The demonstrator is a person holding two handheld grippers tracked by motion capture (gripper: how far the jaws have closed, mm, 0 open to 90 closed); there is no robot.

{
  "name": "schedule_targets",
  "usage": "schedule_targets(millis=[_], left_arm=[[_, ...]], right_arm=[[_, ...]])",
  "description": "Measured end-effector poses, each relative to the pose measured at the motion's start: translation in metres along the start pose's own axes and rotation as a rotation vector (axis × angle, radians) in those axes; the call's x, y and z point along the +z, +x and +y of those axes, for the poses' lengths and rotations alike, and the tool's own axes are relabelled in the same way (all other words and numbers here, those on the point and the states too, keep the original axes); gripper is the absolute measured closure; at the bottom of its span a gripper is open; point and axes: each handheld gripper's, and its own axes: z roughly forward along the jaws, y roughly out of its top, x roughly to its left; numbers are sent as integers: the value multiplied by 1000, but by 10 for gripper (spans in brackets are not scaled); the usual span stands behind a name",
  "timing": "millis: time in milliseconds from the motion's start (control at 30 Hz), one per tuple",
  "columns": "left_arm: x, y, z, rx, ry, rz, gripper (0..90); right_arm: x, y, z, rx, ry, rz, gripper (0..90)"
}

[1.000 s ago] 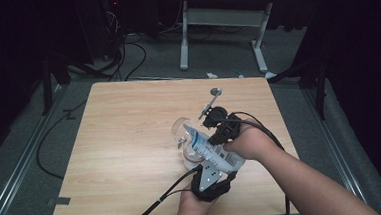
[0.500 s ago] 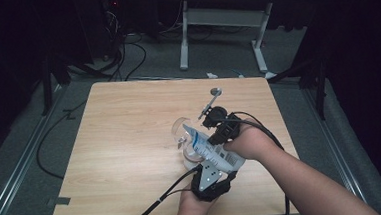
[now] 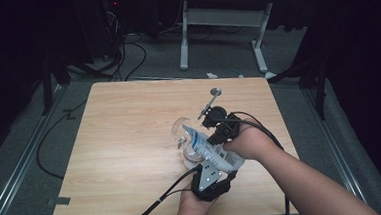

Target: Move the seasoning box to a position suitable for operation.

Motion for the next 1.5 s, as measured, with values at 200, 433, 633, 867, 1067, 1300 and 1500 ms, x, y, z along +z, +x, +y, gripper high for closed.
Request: schedule_targets(millis=[200, 433, 633, 867, 1067, 1300, 1500], left_arm=[[0, 0, 1, 0, -1, -1, 598], [-1, 0, 2, -1, -5, -1, 598], [-1, 0, 1, 2, -3, 0, 598], [-1, 0, 1, -3, -5, -2, 598], [-2, 0, 1, -4, -7, -1, 598], [-2, 0, 1, -4, -9, -1, 599], [-2, 0, 1, -6, -13, -2, 598]], right_arm=[[0, 0, 0, 0, -4, 1, 897], [-2, 1, 1, -4, -1, -3, 897], [-2, 0, 1, -5, -1, -2, 897], [0, 0, 1, -7, -3, 1, 897], [0, 2, 2, -6, 2, 1, 898], [0, 1, 2, -9, -1, 4, 897], [-1, 2, 3, -6, -2, 2, 897]])
